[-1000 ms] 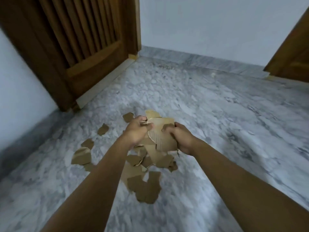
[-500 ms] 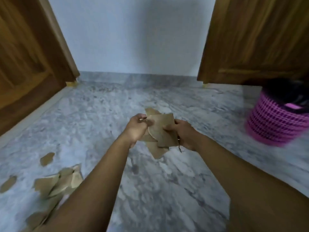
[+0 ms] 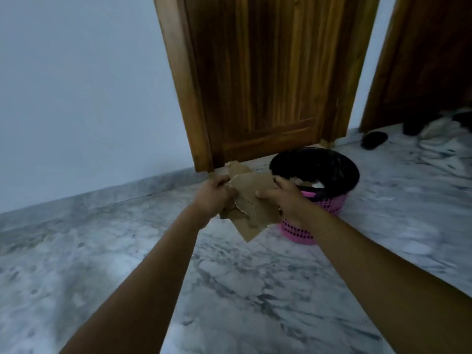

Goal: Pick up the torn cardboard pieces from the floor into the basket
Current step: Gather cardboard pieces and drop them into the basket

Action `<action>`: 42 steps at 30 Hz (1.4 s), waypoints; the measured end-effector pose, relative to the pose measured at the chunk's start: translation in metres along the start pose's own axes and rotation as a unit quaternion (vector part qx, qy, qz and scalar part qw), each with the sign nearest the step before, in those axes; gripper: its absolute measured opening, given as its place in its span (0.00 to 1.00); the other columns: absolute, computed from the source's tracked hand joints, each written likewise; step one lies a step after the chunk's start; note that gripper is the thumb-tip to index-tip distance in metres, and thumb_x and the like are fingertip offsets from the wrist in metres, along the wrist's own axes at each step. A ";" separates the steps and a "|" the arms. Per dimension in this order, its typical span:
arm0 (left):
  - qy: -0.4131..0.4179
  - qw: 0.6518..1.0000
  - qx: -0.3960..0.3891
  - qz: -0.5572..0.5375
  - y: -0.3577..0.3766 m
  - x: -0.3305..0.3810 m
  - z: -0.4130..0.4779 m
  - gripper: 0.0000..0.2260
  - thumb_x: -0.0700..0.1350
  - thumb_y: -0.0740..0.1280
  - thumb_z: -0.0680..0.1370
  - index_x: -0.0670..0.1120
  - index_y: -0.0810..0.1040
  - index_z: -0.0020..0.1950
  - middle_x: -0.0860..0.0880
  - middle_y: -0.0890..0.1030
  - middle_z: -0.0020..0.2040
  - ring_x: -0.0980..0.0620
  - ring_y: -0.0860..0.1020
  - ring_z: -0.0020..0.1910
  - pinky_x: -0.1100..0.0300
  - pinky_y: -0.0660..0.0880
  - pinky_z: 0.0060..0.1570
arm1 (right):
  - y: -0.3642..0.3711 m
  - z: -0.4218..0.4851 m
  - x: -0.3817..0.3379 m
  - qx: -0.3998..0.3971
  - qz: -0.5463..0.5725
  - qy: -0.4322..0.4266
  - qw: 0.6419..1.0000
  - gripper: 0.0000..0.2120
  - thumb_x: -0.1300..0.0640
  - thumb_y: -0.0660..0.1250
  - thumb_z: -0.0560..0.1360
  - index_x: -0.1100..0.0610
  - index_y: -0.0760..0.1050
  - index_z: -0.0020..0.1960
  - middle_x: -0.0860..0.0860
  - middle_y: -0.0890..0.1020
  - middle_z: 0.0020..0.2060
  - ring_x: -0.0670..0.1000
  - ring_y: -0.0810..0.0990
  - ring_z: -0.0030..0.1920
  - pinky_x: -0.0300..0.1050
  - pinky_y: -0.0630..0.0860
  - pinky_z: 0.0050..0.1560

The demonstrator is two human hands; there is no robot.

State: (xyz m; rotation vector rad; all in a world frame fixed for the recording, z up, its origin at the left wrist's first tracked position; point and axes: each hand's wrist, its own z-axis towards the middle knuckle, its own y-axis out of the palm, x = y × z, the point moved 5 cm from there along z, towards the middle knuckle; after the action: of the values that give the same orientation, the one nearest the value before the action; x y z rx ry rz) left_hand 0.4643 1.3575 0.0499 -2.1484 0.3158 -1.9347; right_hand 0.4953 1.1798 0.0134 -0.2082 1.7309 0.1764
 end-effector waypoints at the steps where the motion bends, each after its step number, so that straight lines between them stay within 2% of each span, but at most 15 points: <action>1: 0.007 1.000 -0.011 -0.002 0.018 0.011 0.023 0.11 0.41 0.66 0.79 0.45 0.77 0.61 0.46 0.81 0.51 0.49 0.81 0.47 0.54 0.80 0.47 | -0.023 0.014 -0.004 0.025 0.006 -0.005 1.000 0.20 0.59 0.73 0.76 0.53 0.73 0.66 0.53 0.80 0.59 0.56 0.81 0.55 0.56 0.80 0.55; 4: 0.049 0.997 -0.051 0.013 0.072 0.041 0.087 0.07 0.36 0.66 0.79 0.47 0.76 0.52 0.48 0.78 0.45 0.55 0.79 0.39 0.64 0.78 0.36 | -0.088 0.049 -0.008 0.101 -0.003 -0.024 0.995 0.18 0.60 0.71 0.77 0.51 0.72 0.65 0.51 0.79 0.61 0.52 0.79 0.54 0.48 0.80 0.51; 7: 0.100 0.991 -0.082 0.019 0.129 0.063 0.150 0.07 0.38 0.69 0.78 0.50 0.76 0.50 0.53 0.78 0.45 0.57 0.78 0.43 0.60 0.79 0.45 | -0.151 0.084 -0.009 0.185 -0.036 -0.040 0.981 0.22 0.60 0.67 0.80 0.48 0.65 0.70 0.44 0.74 0.56 0.47 0.75 0.53 0.38 0.73 0.47; 10: 0.149 0.984 -0.092 0.040 0.165 0.070 0.200 0.08 0.40 0.70 0.78 0.46 0.76 0.55 0.53 0.80 0.46 0.59 0.80 0.43 0.60 0.80 0.46 | -0.199 0.119 -0.008 0.223 -0.069 -0.062 0.970 0.21 0.61 0.70 0.78 0.49 0.70 0.68 0.52 0.77 0.61 0.57 0.76 0.62 0.50 0.75 0.58; 13: 0.147 0.981 -0.100 0.081 0.191 0.054 0.246 0.09 0.41 0.69 0.78 0.44 0.77 0.59 0.45 0.82 0.51 0.47 0.82 0.50 0.51 0.81 0.52 | -0.232 0.146 0.006 0.258 -0.148 -0.075 0.952 0.15 0.59 0.72 0.74 0.47 0.74 0.57 0.51 0.80 0.53 0.57 0.80 0.56 0.51 0.79 0.52; 15: 0.110 0.970 -0.135 0.167 0.207 0.033 0.267 0.18 0.44 0.68 0.79 0.45 0.72 0.68 0.44 0.79 0.62 0.42 0.77 0.61 0.50 0.75 0.63 | -0.244 0.156 0.022 0.282 -0.276 -0.079 0.915 0.22 0.56 0.71 0.72 0.50 0.73 0.65 0.53 0.79 0.61 0.58 0.77 0.62 0.53 0.77 0.58; 17: 0.058 0.956 -0.156 0.242 0.211 0.010 0.276 0.27 0.46 0.68 0.79 0.46 0.63 0.77 0.44 0.72 0.71 0.42 0.72 0.68 0.56 0.69 0.65 | -0.246 0.156 0.035 0.285 -0.349 -0.068 0.890 0.31 0.55 0.67 0.70 0.53 0.67 0.73 0.56 0.72 0.70 0.60 0.70 0.70 0.59 0.69 0.70; 20: 0.036 0.955 -0.145 0.256 0.206 -0.008 0.281 0.27 0.46 0.67 0.79 0.48 0.63 0.77 0.43 0.72 0.71 0.45 0.75 0.64 0.61 0.70 0.55 | -0.248 0.151 0.042 0.278 -0.343 -0.071 0.894 0.33 0.52 0.61 0.69 0.58 0.69 0.74 0.58 0.72 0.71 0.59 0.68 0.71 0.58 0.66 0.73; 25: 0.049 0.960 -0.107 0.256 0.187 -0.014 0.273 0.21 0.47 0.67 0.79 0.52 0.70 0.72 0.46 0.75 0.66 0.53 0.74 0.50 0.69 0.69 0.39 | -0.247 0.145 0.039 0.282 -0.340 -0.063 0.895 0.24 0.68 0.62 0.75 0.56 0.74 0.69 0.56 0.75 0.68 0.57 0.73 0.68 0.49 0.71 0.68; 29: 0.055 0.971 -0.071 0.221 0.159 -0.012 0.241 0.19 0.47 0.67 0.79 0.52 0.72 0.71 0.47 0.75 0.68 0.54 0.74 0.55 0.71 0.68 0.41 | -0.210 0.137 0.032 0.254 -0.349 -0.088 0.898 0.18 0.66 0.60 0.78 0.52 0.78 0.64 0.54 0.80 0.61 0.56 0.80 0.53 0.45 0.76 0.52; 31: 0.056 0.975 -0.052 0.206 0.136 -0.014 0.216 0.20 0.48 0.68 0.79 0.51 0.72 0.71 0.48 0.73 0.71 0.51 0.74 0.63 0.65 0.68 0.52 | -0.177 0.129 0.026 0.230 -0.355 -0.111 0.899 0.16 0.63 0.60 0.79 0.52 0.78 0.63 0.53 0.81 0.61 0.54 0.80 0.56 0.49 0.78 0.58; 34: 0.057 0.975 0.005 0.212 0.080 -0.024 0.163 0.21 0.50 0.68 0.79 0.51 0.73 0.71 0.48 0.73 0.71 0.49 0.73 0.68 0.62 0.68 0.56 | -0.108 0.115 0.023 0.176 -0.375 -0.143 0.899 0.15 0.61 0.60 0.81 0.52 0.77 0.66 0.53 0.79 0.63 0.55 0.79 0.57 0.54 0.78 0.60; 38: 0.024 0.969 0.059 0.240 -0.014 -0.048 0.072 0.21 0.53 0.68 0.78 0.53 0.73 0.70 0.52 0.74 0.68 0.51 0.75 0.62 0.69 0.70 0.51 | -0.005 0.083 0.025 0.111 -0.380 -0.171 0.902 0.16 0.59 0.61 0.81 0.52 0.75 0.68 0.55 0.79 0.64 0.47 0.75 0.34 0.43 0.74 0.38; 40: -0.004 0.965 0.107 0.238 -0.078 -0.067 0.006 0.20 0.53 0.69 0.78 0.53 0.73 0.70 0.49 0.75 0.69 0.49 0.74 0.66 0.65 0.69 0.55 | 0.068 0.052 0.027 0.051 -0.377 -0.188 0.906 0.16 0.59 0.62 0.80 0.51 0.76 0.67 0.53 0.78 0.67 0.51 0.82 0.47 0.43 0.76 0.49; 42: -0.030 0.962 0.158 0.221 -0.139 -0.090 -0.063 0.20 0.52 0.69 0.78 0.53 0.74 0.69 0.47 0.75 0.69 0.48 0.74 0.67 0.62 0.69 0.58 | 0.142 0.014 0.034 -0.018 -0.368 -0.201 0.908 0.16 0.59 0.63 0.79 0.51 0.77 0.65 0.52 0.78 0.67 0.55 0.78 0.63 0.47 0.76 0.61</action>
State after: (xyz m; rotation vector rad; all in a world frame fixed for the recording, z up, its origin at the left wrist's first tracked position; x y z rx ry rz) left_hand 0.3930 1.5159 0.0148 -1.7466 0.4046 -1.5463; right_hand 0.4698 1.3194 -0.0225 -0.7788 1.1432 -0.2895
